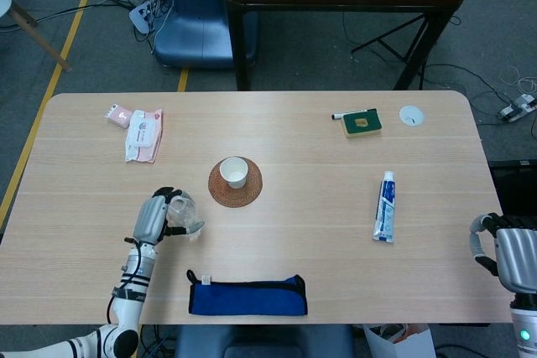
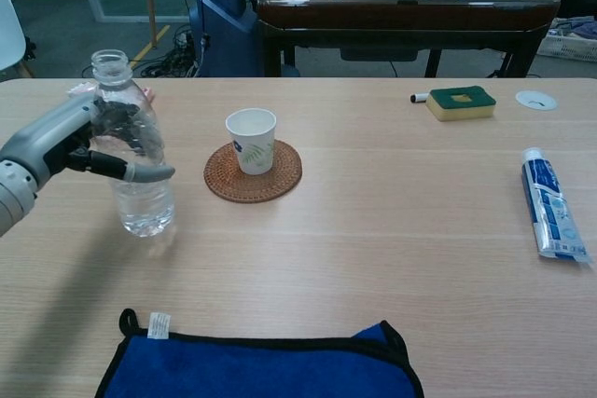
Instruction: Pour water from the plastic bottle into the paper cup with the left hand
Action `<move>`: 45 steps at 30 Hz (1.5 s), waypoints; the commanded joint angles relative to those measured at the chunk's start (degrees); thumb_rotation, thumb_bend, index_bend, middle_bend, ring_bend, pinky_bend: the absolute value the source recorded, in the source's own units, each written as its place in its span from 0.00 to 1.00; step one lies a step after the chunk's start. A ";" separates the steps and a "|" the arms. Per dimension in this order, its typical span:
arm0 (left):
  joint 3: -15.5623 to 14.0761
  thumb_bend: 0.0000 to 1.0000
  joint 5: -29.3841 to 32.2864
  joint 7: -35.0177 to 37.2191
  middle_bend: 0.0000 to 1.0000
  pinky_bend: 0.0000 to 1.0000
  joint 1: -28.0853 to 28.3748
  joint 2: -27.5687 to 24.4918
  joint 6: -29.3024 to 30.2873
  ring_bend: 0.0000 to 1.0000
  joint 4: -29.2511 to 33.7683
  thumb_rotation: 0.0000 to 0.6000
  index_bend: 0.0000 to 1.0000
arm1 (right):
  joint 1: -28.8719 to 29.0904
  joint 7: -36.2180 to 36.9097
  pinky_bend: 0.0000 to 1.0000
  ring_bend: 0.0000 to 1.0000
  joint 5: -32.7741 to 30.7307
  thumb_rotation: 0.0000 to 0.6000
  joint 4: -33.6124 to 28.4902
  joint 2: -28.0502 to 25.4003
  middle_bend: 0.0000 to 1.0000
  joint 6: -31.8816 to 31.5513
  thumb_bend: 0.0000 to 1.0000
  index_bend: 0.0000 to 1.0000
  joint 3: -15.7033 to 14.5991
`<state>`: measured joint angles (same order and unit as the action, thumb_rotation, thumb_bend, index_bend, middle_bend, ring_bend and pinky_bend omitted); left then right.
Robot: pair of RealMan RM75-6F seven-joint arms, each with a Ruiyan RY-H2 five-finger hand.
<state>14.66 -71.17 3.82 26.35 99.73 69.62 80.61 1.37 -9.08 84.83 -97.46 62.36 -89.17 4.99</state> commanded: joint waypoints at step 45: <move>7.73 0.14 29.30 -68.61 0.83 0.18 21.84 5.71 3.21 0.43 -4.10 1.00 0.71 | -0.09 1.65 0.46 0.47 -0.33 1.00 -0.72 -1.13 0.52 0.71 0.46 0.56 -0.10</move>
<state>22.17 -42.18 -64.51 47.88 105.27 72.60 76.80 1.29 -7.43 84.49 -98.18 61.24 -88.46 4.90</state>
